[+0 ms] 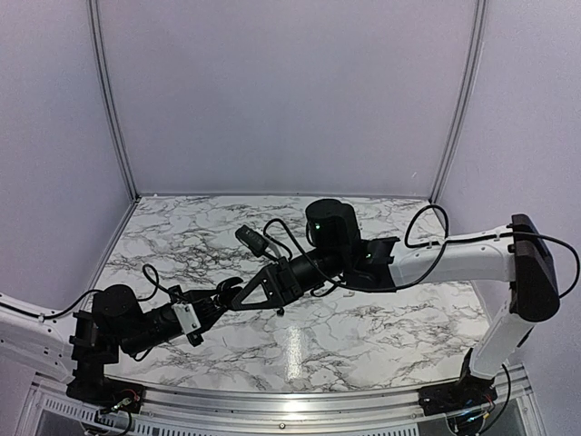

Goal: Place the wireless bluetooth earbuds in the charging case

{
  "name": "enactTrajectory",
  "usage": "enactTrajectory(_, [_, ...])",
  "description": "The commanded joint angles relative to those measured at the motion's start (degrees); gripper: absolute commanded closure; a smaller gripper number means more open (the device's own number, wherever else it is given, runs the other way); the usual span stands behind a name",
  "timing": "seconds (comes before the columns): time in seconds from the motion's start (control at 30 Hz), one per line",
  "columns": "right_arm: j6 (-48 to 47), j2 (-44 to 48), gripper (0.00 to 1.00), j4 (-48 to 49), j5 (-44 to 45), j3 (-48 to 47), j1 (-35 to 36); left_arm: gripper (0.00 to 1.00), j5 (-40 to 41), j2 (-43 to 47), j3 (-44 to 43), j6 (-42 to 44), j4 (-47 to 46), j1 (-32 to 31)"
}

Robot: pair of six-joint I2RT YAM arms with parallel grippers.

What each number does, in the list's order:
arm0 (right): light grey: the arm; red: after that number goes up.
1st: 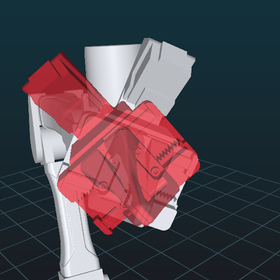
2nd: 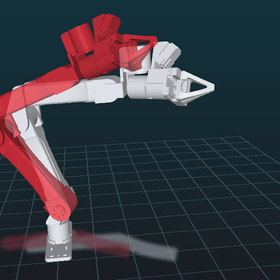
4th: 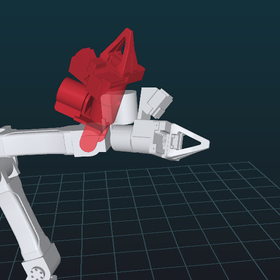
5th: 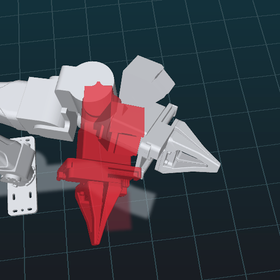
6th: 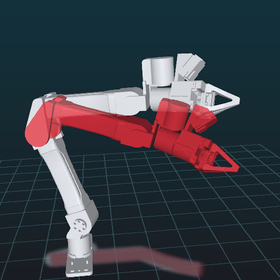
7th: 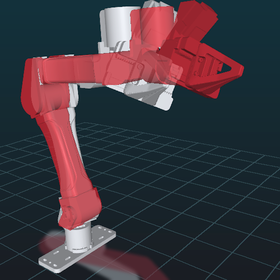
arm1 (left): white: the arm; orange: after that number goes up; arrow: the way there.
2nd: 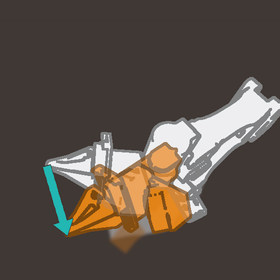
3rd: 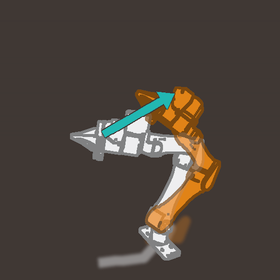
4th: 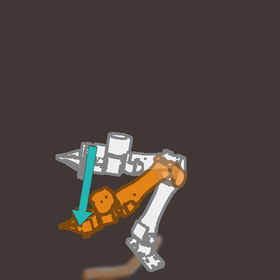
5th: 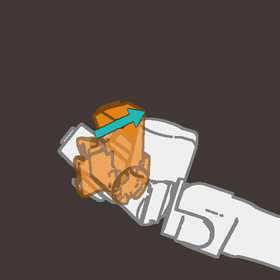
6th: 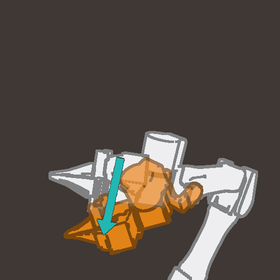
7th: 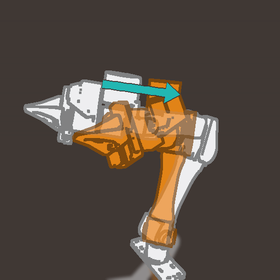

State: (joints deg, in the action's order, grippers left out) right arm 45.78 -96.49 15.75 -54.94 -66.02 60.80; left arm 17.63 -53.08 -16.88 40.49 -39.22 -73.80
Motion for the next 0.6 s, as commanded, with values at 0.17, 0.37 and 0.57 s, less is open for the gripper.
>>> enactTrajectory(0.17, [1.0,-0.4,0.93,2.1,1.6,-1.6,-0.6,1.00,0.6,1.2,-1.3,-0.3,-2.5,-0.7])
enactTrajectory(0.37, [1.6,-0.3,0.92,3.2,1.8,-1.6,-0.7,1.00,0.8,0.8,-1.3,0.0,-2.5,-0.8])
enactTrajectory(0.57, [2.4,-0.8,0.93,3.9,2.3,-1.1,-0.7,1.00,1.1,1.0,-1.4,0.2,-2.5,-1.0])
